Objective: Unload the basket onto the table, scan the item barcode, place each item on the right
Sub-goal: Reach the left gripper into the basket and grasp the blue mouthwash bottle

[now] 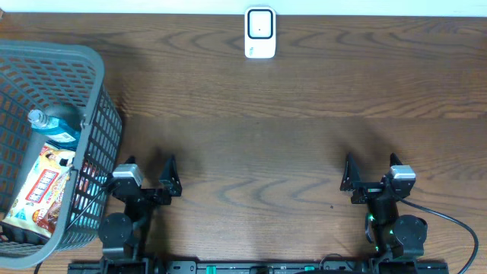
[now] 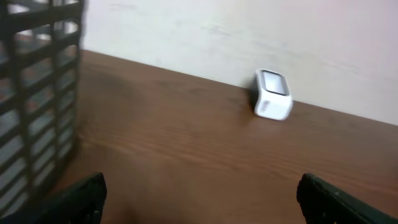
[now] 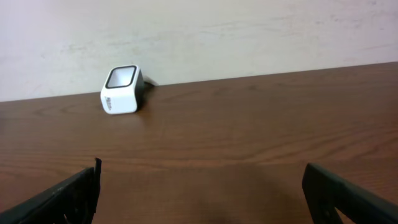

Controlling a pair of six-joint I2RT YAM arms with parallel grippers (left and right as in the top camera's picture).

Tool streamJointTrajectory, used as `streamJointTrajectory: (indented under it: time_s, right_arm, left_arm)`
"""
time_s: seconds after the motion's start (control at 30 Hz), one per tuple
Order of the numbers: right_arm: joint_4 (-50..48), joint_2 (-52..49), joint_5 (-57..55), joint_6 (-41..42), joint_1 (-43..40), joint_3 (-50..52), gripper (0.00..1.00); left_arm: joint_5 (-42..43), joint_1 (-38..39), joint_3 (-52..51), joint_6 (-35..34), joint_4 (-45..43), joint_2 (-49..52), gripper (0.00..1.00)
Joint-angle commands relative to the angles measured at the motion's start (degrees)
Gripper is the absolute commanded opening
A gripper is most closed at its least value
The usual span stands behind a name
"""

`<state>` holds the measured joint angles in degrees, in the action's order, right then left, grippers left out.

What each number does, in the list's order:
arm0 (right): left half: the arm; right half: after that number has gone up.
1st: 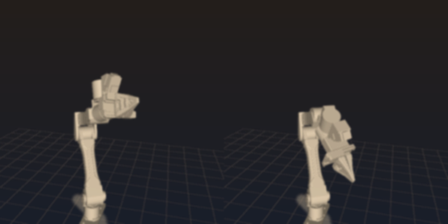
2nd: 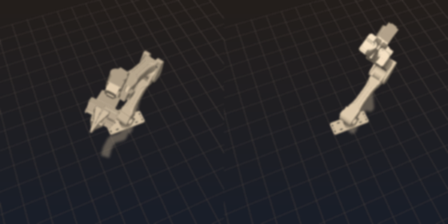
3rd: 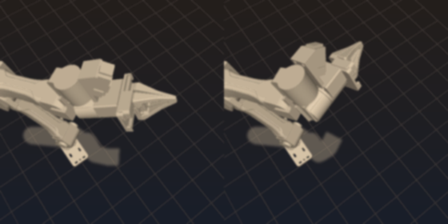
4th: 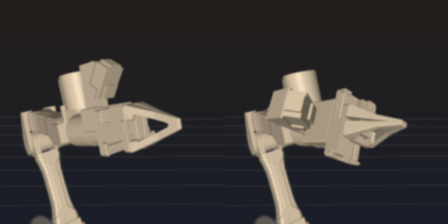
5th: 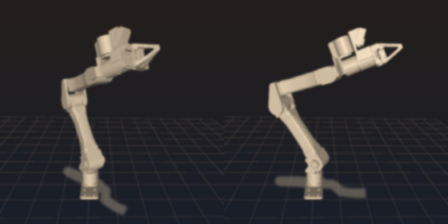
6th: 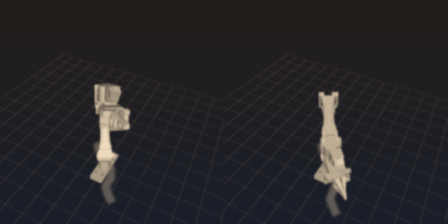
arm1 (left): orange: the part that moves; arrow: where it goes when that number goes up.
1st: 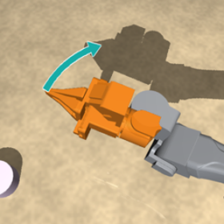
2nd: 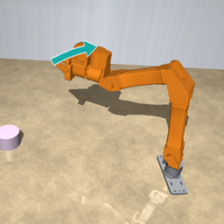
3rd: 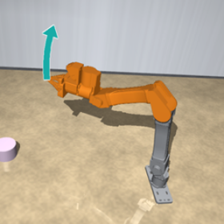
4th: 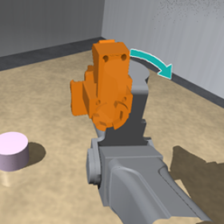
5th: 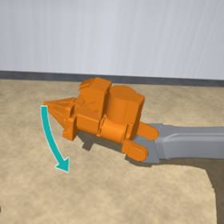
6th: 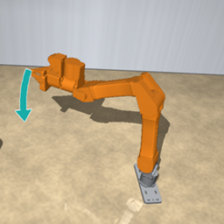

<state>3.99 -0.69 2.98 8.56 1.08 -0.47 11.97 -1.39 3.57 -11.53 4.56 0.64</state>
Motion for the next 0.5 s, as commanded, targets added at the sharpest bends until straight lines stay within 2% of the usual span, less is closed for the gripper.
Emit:
streamJointTrajectory:
  time_s: [0.0, 0.2, 0.47]
  right_arm:
    - [0.11, 0.35, -0.28, 0.37, -0.07, 0.15, 0.99]
    - [0.11, 0.35, -0.28, 0.37, -0.07, 0.15, 0.99]
    - [0.11, 0.35, -0.28, 0.37, -0.07, 0.15, 0.99]
  left_arm:
    - [7.37, 0.20, 5.77, 2.05, -0.26, 0.92, 0.98]
    - [9.75, 0.20, 15.45, 2.08, 3.91, 7.48, 0.98]
    - [15.32, 0.20, 33.79, 2.12, 12.15, 23.87, 0.98]
